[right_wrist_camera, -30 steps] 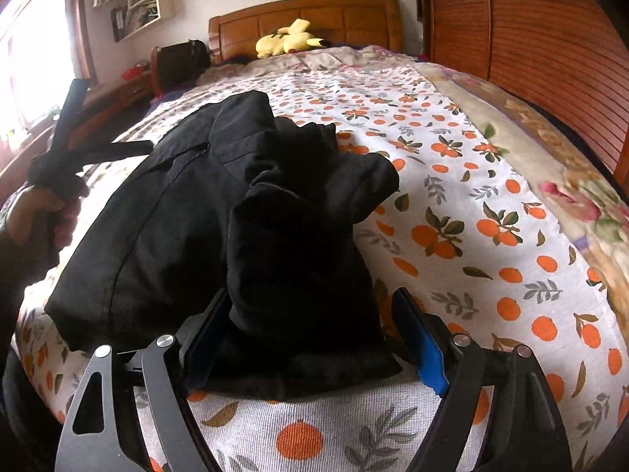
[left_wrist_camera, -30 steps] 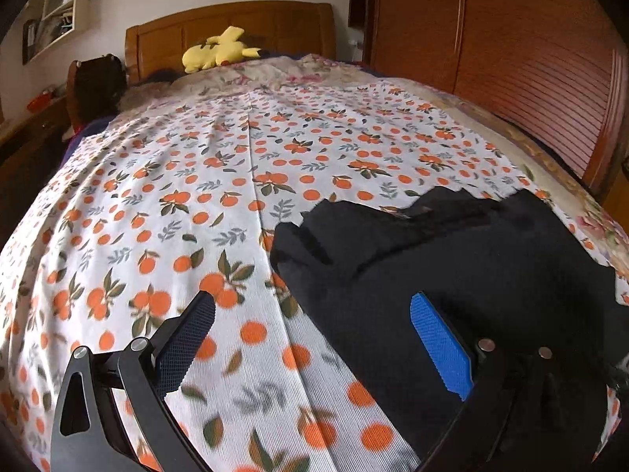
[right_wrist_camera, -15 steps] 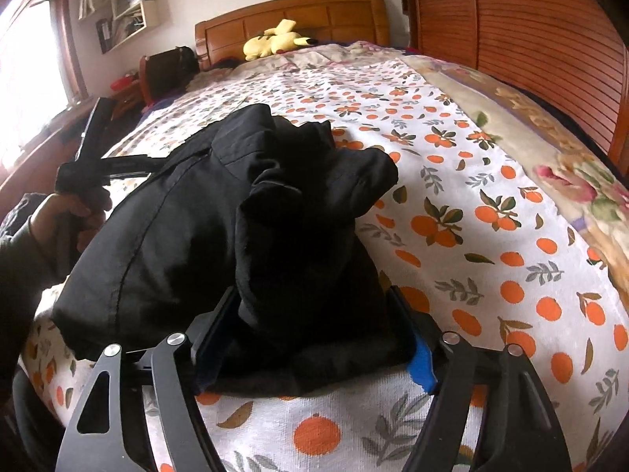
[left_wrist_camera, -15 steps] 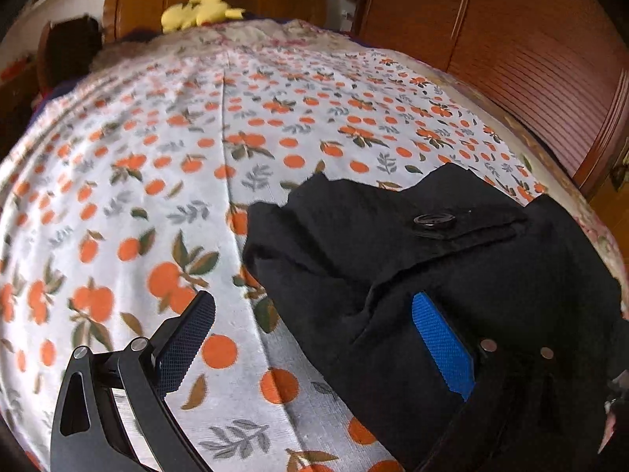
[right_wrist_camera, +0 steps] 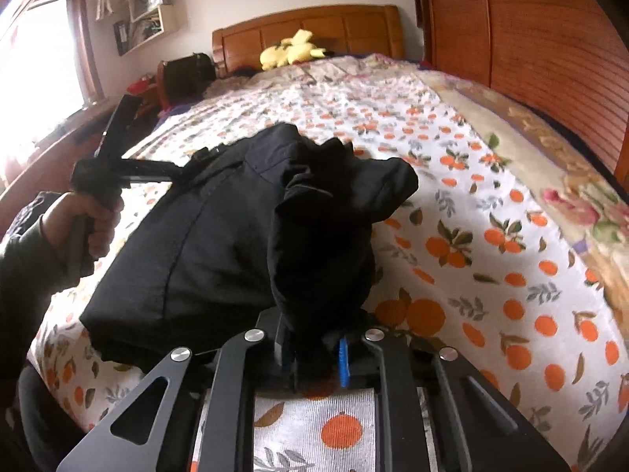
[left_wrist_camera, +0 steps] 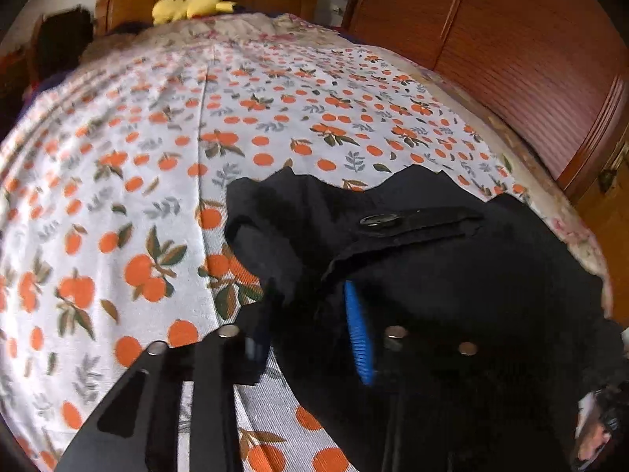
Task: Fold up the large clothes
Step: 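Grasp the coat bundle with the left tool while the right tool grasps it too, then carry the coat bundle with both tools toward the wardrobe beside the bed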
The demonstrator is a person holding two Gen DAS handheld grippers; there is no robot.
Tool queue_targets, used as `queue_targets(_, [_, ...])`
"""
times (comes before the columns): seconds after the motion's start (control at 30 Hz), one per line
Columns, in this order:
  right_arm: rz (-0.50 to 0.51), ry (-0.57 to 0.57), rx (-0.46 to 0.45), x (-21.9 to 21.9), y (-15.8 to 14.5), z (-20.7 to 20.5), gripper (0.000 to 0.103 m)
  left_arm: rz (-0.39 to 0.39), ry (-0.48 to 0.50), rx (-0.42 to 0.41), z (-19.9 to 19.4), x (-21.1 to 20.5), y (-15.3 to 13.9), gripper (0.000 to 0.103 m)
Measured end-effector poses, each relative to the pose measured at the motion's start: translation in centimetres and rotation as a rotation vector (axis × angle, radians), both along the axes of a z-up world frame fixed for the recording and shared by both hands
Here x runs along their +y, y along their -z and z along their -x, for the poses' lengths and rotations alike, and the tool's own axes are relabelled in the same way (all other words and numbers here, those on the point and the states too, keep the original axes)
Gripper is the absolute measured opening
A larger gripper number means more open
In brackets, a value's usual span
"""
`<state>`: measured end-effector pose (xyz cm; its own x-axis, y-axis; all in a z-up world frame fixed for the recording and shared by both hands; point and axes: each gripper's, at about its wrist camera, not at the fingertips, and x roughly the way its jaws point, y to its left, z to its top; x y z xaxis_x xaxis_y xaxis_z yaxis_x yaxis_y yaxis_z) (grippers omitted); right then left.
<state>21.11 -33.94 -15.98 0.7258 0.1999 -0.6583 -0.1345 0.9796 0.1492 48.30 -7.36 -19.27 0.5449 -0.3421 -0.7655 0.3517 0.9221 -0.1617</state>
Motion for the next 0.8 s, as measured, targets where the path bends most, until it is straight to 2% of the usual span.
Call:
queue_targets(0.07, [0.003, -0.001, -0.027, -0.2, -0.8, 0.2, 0.013, -0.009, -0.010, -0.019, 0.4, -0.2, -0.8, 0.022])
queue_targets(0.3, [0.020, 0.023, -0.139, -2.9, -4.0, 2.4, 0.011, -0.006, -0.023, -0.109, 3.6, -2.7, -5.1, 0.014])
queue_targets(0.6, [0.023, 0.097, -0.230, -10.5, -5.8, 5.7, 0.011, -0.035, 0.085, -0.225, 7.8, -13.0, -9.5, 0.013])
queue_targets(0.8, [0.041, 0.164, -0.255, -16.6, -6.0, 7.6, 0.011, -0.028, 0.155, -0.234, 8.9, -20.7, -10.0, 0.013])
